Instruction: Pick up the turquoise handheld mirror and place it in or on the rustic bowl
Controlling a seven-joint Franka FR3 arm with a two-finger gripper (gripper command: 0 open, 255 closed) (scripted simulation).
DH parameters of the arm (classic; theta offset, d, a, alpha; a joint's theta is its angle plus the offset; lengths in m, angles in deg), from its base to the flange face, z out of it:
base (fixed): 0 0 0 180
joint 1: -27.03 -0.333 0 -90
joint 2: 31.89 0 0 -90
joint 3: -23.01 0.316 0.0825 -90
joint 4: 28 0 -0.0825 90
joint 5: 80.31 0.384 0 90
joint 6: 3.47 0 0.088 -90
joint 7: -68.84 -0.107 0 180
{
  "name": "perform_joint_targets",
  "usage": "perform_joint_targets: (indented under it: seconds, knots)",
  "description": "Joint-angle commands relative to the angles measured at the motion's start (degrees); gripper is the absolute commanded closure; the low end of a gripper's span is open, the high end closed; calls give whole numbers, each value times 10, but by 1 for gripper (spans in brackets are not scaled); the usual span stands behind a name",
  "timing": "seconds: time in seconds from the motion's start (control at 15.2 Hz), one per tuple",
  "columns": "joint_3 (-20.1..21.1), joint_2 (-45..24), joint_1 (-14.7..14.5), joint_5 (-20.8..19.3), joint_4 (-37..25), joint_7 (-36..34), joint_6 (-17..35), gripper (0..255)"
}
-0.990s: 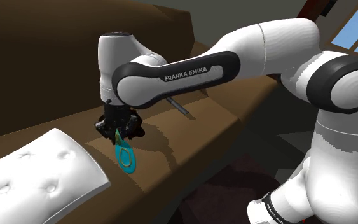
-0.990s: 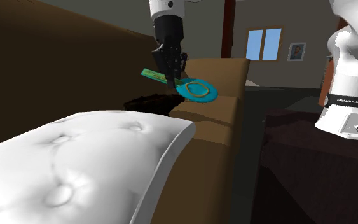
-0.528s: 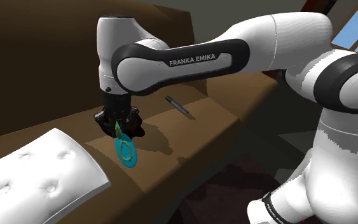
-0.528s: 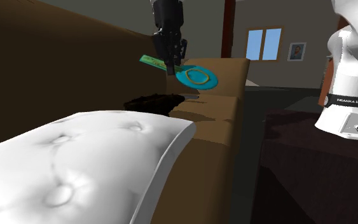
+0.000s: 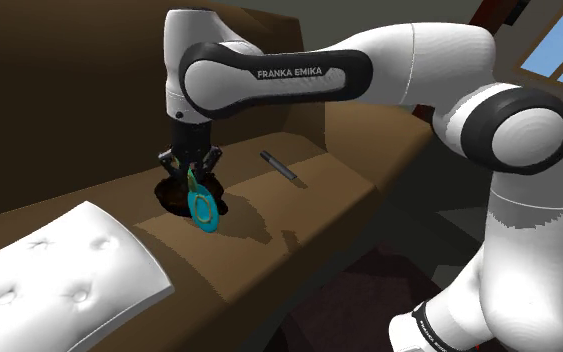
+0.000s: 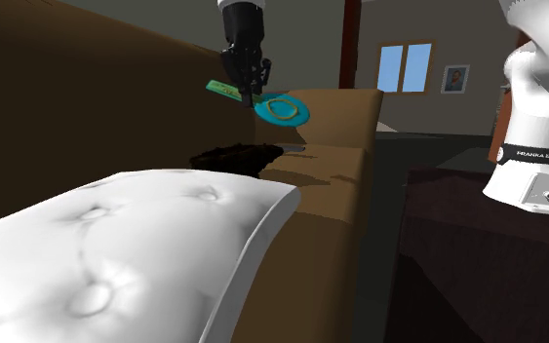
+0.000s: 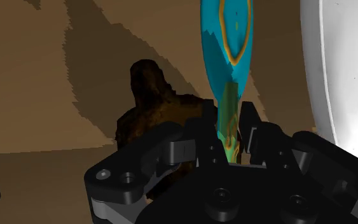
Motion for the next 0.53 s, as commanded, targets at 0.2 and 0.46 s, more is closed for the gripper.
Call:
perform_joint_targets:
  seconds: [0.2, 0.46]
  knots:
    - [-18, -64, 15, -13, -116, 46, -54, 255]
    - [-25, -95, 19, -18, -147, 61, -55, 255]
